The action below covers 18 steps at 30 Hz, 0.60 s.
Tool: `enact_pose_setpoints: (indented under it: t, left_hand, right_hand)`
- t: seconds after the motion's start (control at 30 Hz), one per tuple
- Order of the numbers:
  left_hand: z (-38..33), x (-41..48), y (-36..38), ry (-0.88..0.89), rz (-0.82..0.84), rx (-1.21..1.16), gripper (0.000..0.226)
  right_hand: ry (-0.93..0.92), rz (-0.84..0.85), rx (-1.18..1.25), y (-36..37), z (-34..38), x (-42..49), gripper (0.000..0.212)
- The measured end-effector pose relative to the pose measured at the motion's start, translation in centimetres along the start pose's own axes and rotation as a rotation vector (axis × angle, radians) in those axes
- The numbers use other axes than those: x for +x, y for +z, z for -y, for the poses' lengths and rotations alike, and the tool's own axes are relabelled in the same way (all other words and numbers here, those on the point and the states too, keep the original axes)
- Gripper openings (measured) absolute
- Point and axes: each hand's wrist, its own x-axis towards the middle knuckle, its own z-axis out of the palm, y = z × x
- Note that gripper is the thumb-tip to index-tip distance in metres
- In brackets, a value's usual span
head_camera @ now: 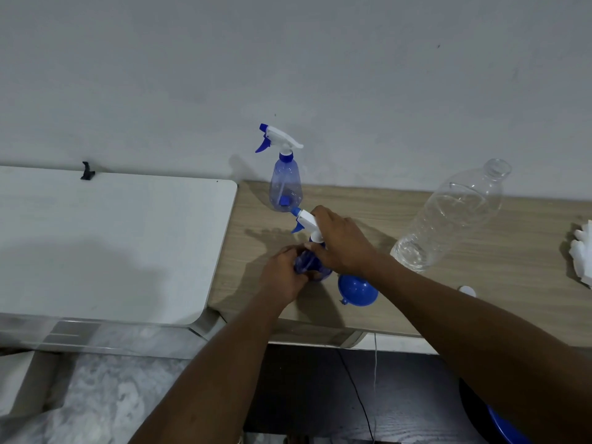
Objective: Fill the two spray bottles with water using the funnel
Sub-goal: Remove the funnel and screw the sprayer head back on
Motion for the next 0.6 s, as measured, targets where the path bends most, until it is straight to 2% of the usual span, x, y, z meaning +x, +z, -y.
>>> enact_pose_setpoints:
  t: [0.23,0.33,0.47,0.6]
  left_hand:
    - [-0.4,-0.2,-0.6,-0.015,0.056,-0.053,0.055]
    - [-1.1,-0.5,-1.9,-0.041,0.131,-0.179,0.061]
    - [-2.1,-1.0,-3.7,-0.011,0.186,-0.211,0.064]
    - [-2.9,-1.9,-4.2,-0.016,0.256,-0.229,0.067]
  right_hand:
    - [0.114,-0.05,0.106,0.2,0.6,-0.2,0.041]
    - [0.215,-0.135,0.325,0.1,0.2,-0.6,0.04]
    - [0.331,-0.233,0.608,0.1,0.6,-1.1,0.027]
    - [0.363,-0.215,0.796,0.1,1.6,-1.2,0.018]
